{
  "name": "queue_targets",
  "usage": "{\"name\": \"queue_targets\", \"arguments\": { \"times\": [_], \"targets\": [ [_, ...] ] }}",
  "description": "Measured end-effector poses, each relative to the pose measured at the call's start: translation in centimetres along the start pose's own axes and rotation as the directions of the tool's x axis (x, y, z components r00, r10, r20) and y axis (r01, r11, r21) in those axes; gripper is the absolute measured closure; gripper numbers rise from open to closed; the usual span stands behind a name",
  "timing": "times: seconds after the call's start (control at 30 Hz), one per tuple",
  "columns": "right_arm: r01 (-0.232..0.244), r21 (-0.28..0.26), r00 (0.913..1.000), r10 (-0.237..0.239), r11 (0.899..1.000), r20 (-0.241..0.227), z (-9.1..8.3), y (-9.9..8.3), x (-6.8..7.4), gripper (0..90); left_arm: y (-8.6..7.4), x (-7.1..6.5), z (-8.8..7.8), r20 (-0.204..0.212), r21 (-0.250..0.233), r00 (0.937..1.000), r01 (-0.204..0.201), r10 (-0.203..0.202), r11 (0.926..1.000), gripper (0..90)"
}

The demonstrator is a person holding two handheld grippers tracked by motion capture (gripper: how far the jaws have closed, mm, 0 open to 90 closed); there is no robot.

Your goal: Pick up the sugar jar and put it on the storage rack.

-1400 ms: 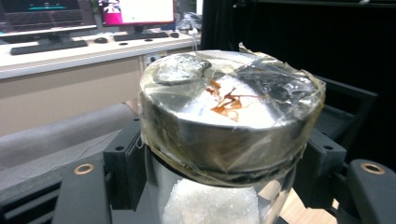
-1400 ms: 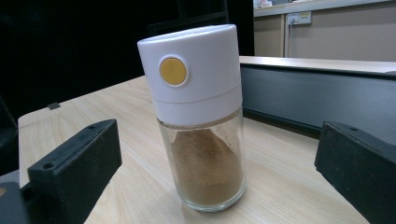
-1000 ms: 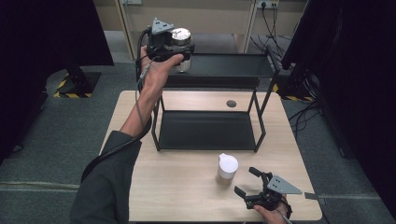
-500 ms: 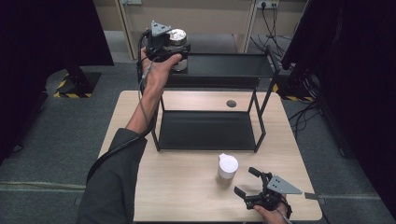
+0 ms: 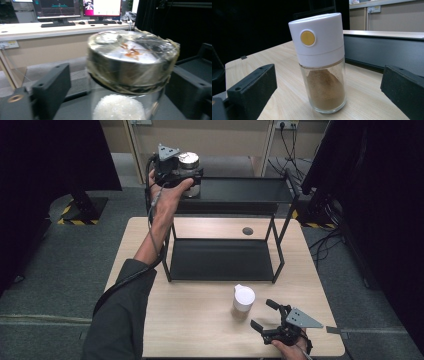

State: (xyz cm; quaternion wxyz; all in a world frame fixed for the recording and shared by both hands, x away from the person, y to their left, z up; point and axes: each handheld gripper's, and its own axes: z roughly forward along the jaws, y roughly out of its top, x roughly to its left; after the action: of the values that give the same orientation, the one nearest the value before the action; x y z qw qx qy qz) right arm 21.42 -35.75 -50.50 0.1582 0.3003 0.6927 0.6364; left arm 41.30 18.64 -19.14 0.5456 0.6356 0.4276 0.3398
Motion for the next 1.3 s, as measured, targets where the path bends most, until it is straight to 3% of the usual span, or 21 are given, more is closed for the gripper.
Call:
{"name": "queue_targets", "arguments": {
  "times": [0.13, 0.53, 0.67, 0.8, 0.9, 1.3],
  "targets": [
    [-0.007, 0.0, 1.0, 0.007, 1.0, -0.004, 0.0, 0.0, 0.0, 0.7, 0.2, -0.1, -0.3, 0.004, 0.008, 1.0, -0.001, 0.001, 1.0, 0.2],
    [-0.031, -0.012, 0.9995, 0.031, 0.999, -0.008, 0.0, -0.2, -0.3, 0.7, 0.6, 0.1, -1.1, 0.045, 0.02, 0.999, 0.006, -0.007, 0.9998, 0.2],
    [-0.029, -0.011, 0.9995, 0.029, 1.0, -0.008, 0.0, -0.2, -0.3, 0.7, 0.3, 0.5, -1.9, 0.089, 0.003, 0.9959, 0.012, -0.012, 0.9999, 0.4],
    [-0.029, -0.011, 0.9996, 0.029, 1.0, -0.008, 0.0, -0.2, -0.3, 0.7, 0.0, 0.7, -2.6, 0.101, -0.009, 0.9948, -0.012, 0.013, 0.9999, 0.4],
    [-0.029, -0.009, 0.9995, 0.029, 1.0, -0.01, 0.0, -0.2, -0.2, 0.7, -0.2, 0.6, -3.1, 0.11, -0.009, 0.9939, 0.002, -0.001, 1.0, 0.5],
    [-0.029, -0.009, 0.9995, 0.028, 1.0, -0.012, 0.0, -0.2, -0.2, 0.7, -2.4, 0.3, -5.4, 0.192, -0.037, 0.9814, 0.017, -0.009, 0.9992, 0.4]
  ]
}}
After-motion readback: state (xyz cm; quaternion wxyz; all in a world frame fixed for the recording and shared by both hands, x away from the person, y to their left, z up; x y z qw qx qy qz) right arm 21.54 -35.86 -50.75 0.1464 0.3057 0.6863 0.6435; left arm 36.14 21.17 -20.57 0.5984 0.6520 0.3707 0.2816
